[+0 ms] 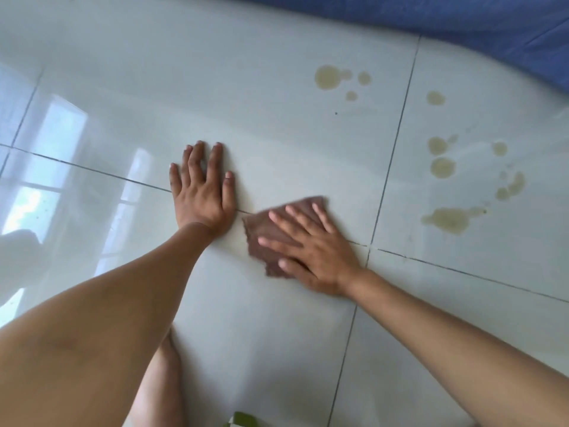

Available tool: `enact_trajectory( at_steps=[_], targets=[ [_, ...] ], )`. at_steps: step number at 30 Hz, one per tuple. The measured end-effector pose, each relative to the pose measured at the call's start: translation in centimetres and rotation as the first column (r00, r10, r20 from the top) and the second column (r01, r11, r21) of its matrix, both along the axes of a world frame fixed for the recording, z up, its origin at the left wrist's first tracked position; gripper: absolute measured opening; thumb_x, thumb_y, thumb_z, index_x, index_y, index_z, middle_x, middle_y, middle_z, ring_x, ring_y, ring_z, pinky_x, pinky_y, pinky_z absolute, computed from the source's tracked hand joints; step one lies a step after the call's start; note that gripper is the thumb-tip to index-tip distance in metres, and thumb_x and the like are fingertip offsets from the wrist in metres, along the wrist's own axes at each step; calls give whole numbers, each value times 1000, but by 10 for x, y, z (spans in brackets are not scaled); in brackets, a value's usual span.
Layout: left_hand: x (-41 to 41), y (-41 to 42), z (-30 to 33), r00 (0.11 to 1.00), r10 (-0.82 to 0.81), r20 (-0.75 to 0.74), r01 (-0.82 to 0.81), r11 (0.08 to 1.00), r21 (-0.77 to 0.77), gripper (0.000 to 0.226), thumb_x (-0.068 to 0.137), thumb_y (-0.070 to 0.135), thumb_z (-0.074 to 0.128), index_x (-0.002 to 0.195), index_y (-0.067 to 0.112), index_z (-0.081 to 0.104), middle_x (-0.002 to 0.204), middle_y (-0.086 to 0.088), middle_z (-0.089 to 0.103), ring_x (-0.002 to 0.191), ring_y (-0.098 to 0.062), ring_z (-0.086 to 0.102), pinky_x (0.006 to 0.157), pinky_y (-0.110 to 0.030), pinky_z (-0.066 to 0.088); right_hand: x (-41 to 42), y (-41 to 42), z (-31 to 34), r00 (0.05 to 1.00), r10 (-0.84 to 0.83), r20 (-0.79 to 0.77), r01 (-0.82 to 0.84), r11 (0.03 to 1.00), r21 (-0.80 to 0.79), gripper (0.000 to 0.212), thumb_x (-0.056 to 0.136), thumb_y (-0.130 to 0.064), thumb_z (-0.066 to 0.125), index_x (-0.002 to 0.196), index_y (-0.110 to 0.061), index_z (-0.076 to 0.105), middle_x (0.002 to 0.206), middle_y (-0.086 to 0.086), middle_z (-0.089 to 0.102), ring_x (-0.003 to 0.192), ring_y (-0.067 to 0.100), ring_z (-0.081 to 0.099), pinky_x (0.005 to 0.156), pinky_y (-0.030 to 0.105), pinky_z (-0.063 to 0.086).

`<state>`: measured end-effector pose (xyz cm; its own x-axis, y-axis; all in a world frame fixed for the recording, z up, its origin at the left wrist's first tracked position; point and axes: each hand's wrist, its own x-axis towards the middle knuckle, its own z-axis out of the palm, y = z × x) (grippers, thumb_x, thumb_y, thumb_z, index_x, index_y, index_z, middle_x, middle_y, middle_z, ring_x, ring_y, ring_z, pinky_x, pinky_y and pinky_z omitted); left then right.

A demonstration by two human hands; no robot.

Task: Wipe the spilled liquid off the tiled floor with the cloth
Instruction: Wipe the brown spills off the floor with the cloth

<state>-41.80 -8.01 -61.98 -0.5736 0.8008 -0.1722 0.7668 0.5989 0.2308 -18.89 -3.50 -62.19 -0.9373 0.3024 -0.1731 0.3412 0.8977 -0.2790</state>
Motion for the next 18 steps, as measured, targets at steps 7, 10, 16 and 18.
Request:
enact_trajectory(
  at_steps=[7,10,16,18],
  targets=[
    [1,0,0,1000,12,3,-12,1000,6,57,97,40,26,151,27,18,161,-7,13,150,-22,5,121,-45,0,92,69,0,976,-169,137,150,979,139,58,90,-67,9,143,-45,15,156,1,23,144,29,19,114,56,1],
    [2,1,-1,1000,13,1,-13,1000,13,57,96,41,27,151,27,19,161,-7,14,150,-23,5,121,-45,0,61,107,2,831,-549,94,526,829,190,63,87,-69,15,144,-43,22,159,2,19,146,27,16,115,59,5],
    [2,1,-1,1000,15,-4,-15,1000,9,57,96,40,27,151,27,19,161,-7,14,150,-24,6,121,-45,1,-41,87,0,772,-633,59,629,774,73,53,94,-52,31,145,-43,22,161,-1,9,148,27,5,115,56,-5],
    [1,2,-1,1000,11,-7,-11,1000,11,57,96,40,27,151,27,20,160,-8,15,150,-24,7,121,-46,1,-59,51,-1,861,-509,16,507,860,55,51,93,-51,30,144,-42,27,160,0,16,147,28,11,115,53,-6]
  ],
)
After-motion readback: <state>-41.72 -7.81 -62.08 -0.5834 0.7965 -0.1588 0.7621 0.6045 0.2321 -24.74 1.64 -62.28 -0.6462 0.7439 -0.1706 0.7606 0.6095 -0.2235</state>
